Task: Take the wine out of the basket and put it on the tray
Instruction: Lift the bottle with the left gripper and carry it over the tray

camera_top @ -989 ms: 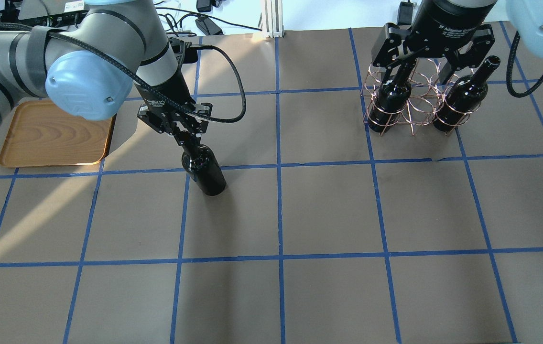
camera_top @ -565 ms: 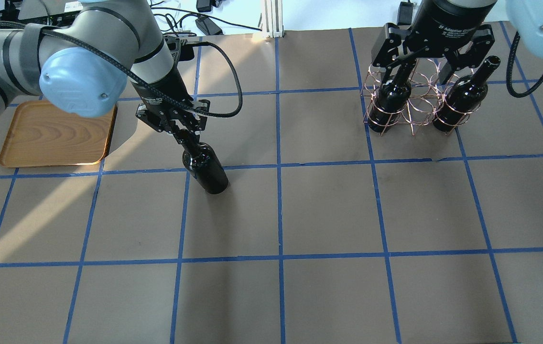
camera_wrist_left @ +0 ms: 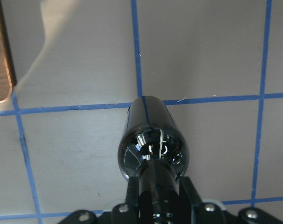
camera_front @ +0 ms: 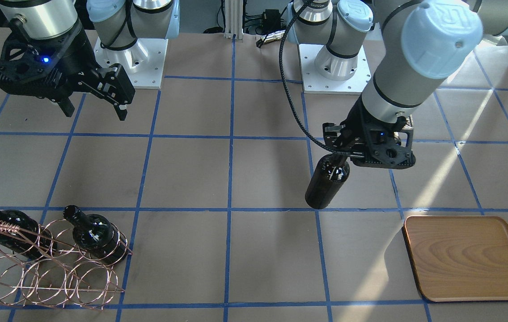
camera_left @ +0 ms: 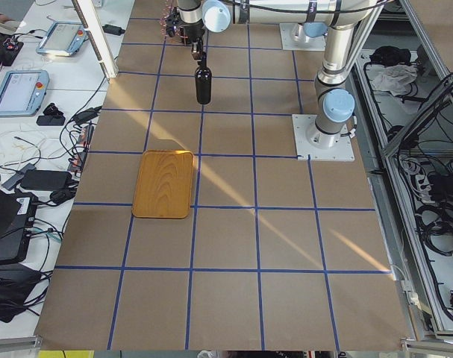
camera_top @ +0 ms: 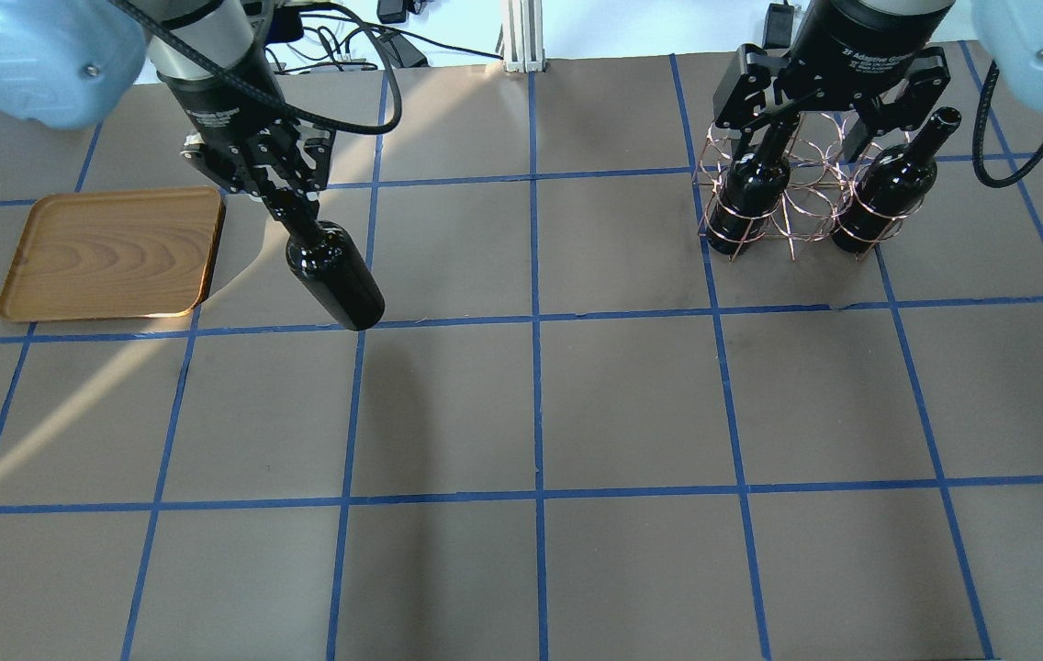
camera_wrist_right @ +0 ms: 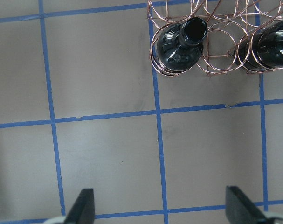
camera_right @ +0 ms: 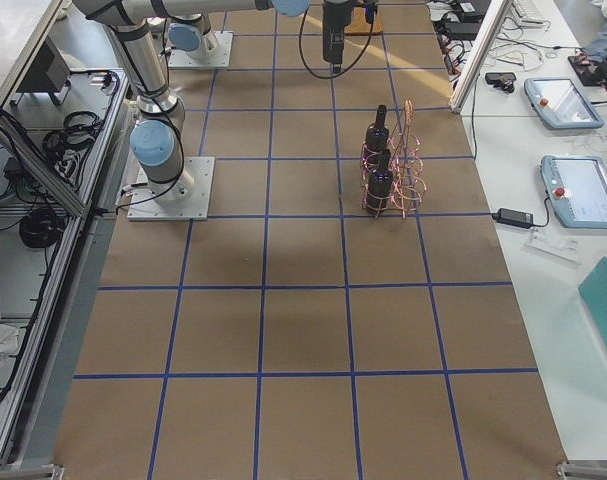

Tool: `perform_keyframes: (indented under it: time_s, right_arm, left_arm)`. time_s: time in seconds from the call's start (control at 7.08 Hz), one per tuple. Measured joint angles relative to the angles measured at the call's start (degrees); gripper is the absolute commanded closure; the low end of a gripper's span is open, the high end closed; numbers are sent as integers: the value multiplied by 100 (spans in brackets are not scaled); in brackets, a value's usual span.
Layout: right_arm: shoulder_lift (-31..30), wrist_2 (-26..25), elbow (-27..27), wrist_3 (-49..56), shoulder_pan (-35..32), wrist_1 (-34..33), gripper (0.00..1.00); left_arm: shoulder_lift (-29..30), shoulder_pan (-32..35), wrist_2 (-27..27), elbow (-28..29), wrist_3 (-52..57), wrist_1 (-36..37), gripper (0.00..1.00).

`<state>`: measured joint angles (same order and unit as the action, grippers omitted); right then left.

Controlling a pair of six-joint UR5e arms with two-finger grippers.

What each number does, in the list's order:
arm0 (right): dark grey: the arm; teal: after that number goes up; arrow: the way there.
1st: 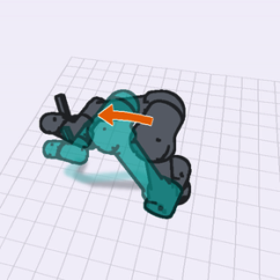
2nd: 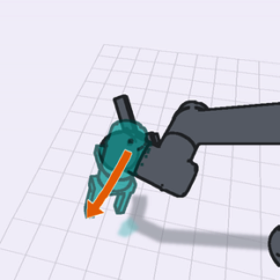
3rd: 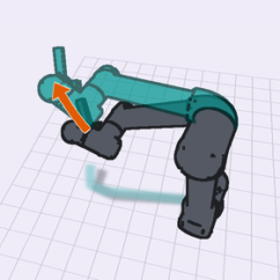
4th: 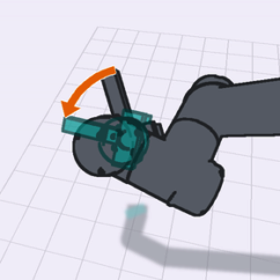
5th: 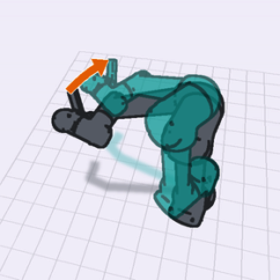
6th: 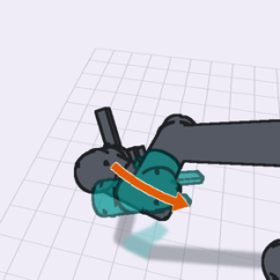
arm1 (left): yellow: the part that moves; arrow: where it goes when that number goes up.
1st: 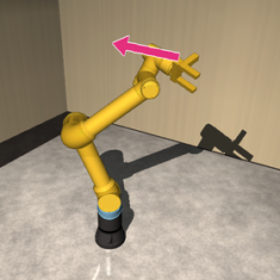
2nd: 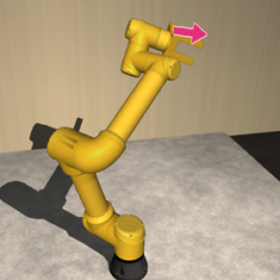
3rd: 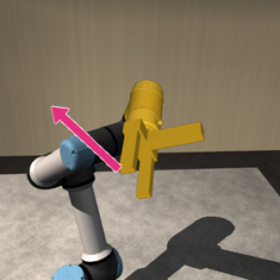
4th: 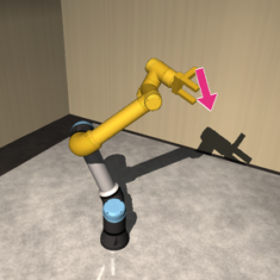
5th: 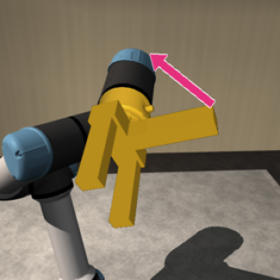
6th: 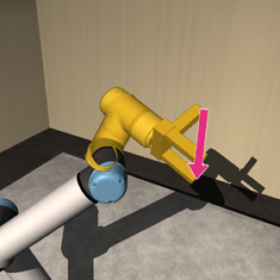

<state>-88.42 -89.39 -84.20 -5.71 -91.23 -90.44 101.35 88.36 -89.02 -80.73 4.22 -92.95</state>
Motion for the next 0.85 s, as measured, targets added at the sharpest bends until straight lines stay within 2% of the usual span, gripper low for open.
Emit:
perform_keyframes:
  time_s: [0.28,0.85]
  right_arm:
    - [0,-4,0,0,0,0,0]
    - [0,0,0,0,0,0,0]
  left_arm:
    - [121,-902,-114,234,1116,-29,100]
    - [751,-2088,-468,1000,2746,44,100]
